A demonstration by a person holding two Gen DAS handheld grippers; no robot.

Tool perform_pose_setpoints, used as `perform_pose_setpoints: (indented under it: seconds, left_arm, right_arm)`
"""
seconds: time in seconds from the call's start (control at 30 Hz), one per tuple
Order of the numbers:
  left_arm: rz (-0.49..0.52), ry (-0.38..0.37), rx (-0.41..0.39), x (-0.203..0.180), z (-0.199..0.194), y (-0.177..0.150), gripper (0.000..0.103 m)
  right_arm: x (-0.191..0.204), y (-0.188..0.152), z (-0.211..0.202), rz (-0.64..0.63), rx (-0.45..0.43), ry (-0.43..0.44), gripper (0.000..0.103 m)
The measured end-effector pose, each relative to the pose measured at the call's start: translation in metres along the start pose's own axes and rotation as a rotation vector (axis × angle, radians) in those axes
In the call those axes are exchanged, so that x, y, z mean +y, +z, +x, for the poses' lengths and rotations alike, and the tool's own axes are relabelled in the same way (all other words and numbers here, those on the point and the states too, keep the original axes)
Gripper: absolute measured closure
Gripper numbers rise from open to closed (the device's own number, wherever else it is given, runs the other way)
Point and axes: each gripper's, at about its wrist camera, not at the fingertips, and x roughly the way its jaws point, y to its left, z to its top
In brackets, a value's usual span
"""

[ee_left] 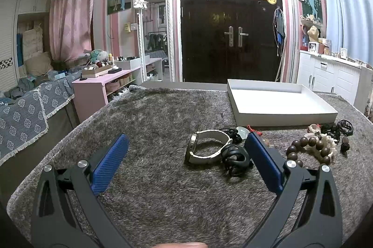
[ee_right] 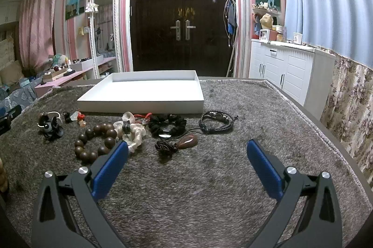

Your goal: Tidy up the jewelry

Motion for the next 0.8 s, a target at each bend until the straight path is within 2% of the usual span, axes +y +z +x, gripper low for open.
perform_pose_setpoints:
  seconds: [0.8]
  left_arm:
    - [0.002, 0.001, 0.002, 0.0019, -0.0002, -0.0022, 0.003]
  right_arm:
    - [0.0008, -0.0004, 0.0004, -0.003, 0.004, -0.002, 0.002]
